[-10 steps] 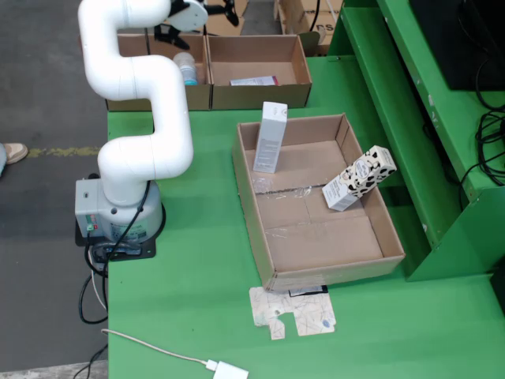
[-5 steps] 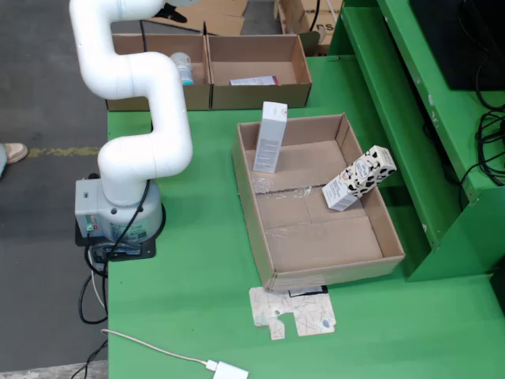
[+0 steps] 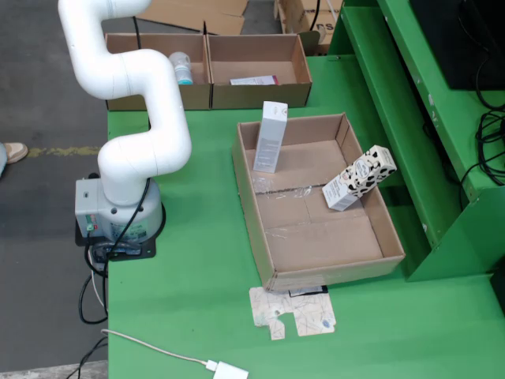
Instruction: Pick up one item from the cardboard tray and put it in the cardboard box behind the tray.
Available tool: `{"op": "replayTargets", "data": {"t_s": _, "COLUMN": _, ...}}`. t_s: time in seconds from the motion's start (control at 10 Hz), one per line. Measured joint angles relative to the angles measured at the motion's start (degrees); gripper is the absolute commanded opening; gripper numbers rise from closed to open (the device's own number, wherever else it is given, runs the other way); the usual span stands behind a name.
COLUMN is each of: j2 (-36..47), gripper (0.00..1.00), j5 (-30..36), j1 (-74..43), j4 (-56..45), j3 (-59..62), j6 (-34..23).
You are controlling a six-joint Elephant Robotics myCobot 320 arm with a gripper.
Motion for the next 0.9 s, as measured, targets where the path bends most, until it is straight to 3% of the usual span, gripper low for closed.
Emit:
{"op": "replayTargets", "data": {"t_s": 0.5, "j2": 0.97, "gripper": 1.0, "j5": -3.16, "j1": 0.97, "j4": 2.11, "j3": 0.0, "j6": -2.62}}
{"op": "replayTargets", "data": {"t_s": 0.9, "j2": 11.51, "gripper": 1.0, "j5": 6.68, "j1": -7.91, "j4": -7.65, "j3": 0.0, "j6": 7.03}}
